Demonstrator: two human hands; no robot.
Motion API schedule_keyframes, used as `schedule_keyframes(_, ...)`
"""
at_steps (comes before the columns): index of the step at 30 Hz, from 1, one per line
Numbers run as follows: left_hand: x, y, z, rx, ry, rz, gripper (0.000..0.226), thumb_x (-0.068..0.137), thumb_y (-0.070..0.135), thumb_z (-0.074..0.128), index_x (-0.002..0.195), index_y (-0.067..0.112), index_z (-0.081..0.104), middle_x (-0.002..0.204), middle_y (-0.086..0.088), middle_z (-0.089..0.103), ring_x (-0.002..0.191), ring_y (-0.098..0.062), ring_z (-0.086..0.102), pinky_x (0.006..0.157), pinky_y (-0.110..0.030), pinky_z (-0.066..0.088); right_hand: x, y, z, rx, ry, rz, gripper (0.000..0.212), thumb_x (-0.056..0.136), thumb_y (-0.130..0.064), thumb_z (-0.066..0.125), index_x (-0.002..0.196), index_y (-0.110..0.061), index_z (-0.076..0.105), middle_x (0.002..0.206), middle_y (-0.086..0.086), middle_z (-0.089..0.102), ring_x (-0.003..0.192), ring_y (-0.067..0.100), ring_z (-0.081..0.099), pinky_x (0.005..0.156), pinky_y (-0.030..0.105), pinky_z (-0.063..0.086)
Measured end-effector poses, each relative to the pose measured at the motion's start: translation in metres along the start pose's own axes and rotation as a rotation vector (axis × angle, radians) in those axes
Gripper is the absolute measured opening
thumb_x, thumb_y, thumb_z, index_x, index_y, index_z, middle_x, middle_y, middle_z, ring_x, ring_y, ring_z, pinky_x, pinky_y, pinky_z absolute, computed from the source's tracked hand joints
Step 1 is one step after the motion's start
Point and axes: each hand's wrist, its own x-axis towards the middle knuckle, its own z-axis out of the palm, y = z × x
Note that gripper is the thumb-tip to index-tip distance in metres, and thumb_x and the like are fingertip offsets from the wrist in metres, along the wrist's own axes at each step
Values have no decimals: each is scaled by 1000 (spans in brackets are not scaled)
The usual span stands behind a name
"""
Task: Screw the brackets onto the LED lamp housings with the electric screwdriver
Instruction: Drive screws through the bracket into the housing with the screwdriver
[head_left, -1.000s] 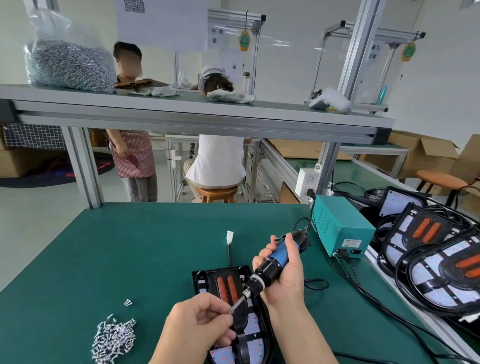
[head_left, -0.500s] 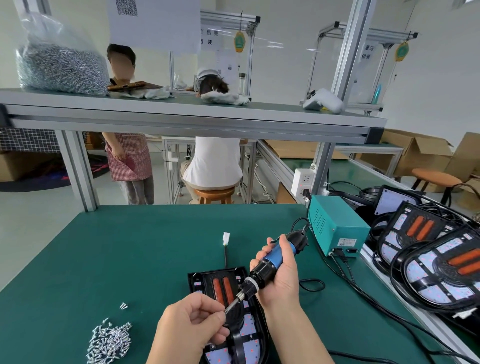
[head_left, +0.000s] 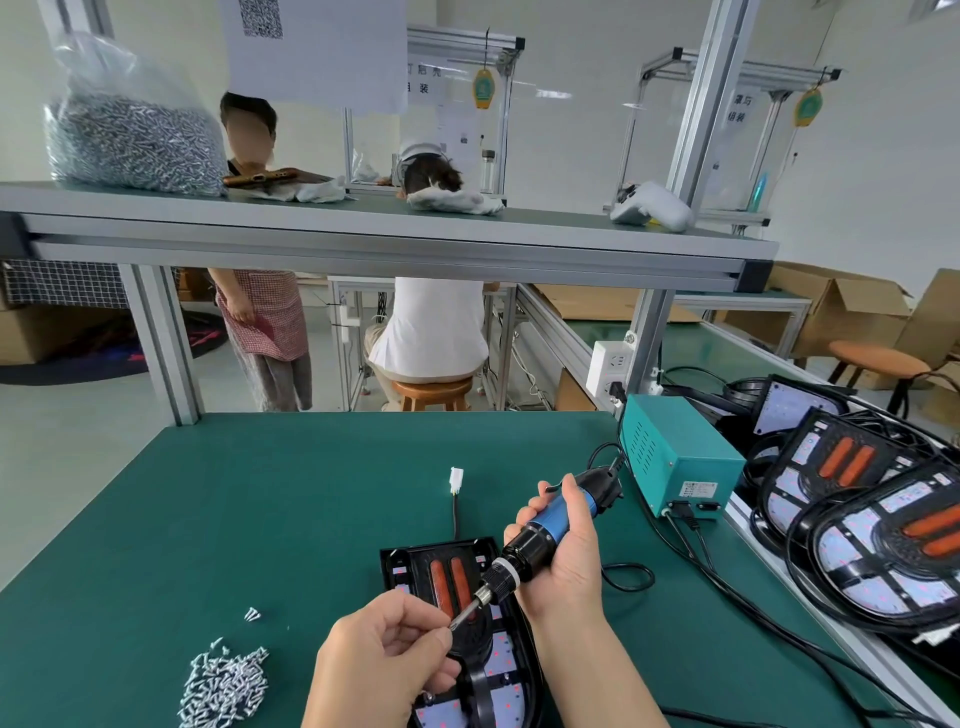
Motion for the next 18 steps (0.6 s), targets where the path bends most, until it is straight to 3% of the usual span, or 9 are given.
schedule_keyframes(4, 0, 2, 0, 25, 1, 9, 13, 82, -12, 70, 77, -1, 70, 63, -18, 72, 58, -29, 73, 62, -31, 60, 0, 1, 0, 3, 10, -4, 24, 90, -35, 71, 96, -14, 59, 69, -3, 56, 49, 9, 54, 42, 21, 43)
schedule_keyframes(11, -3, 4, 2, 101, 49, 39, 16, 82, -11, 68, 75, 4, 70, 62, -12, 72, 55, -23, 72, 59, -25, 58, -3, 2, 2, -31, 19, -15, 24, 89, -35, 72, 94, -16, 60, 68, -4, 57, 50, 8, 54, 42, 21, 43)
schedule_keyframes(14, -9, 2, 4, 256, 106, 179, 25, 79, -9, 69, 69, 14, 70, 65, 0, 72, 52, -12, 68, 56, -15, 53, -4, 4, 4, -62, 33, -22, 22, 90, -34, 71, 93, -16, 59, 68, -3, 56, 51, 9, 53, 43, 21, 44)
schedule_keyframes(18, -12, -4, 6, 514, 161, 441, 34, 71, -9, 76, 66, 23, 66, 66, 10, 61, 54, -10, 56, 57, -26, 54, -5, 4, 5, -69, 48, -20, 22, 91, -34, 71, 94, -16, 59, 69, -3, 55, 52, 9, 53, 43, 20, 43)
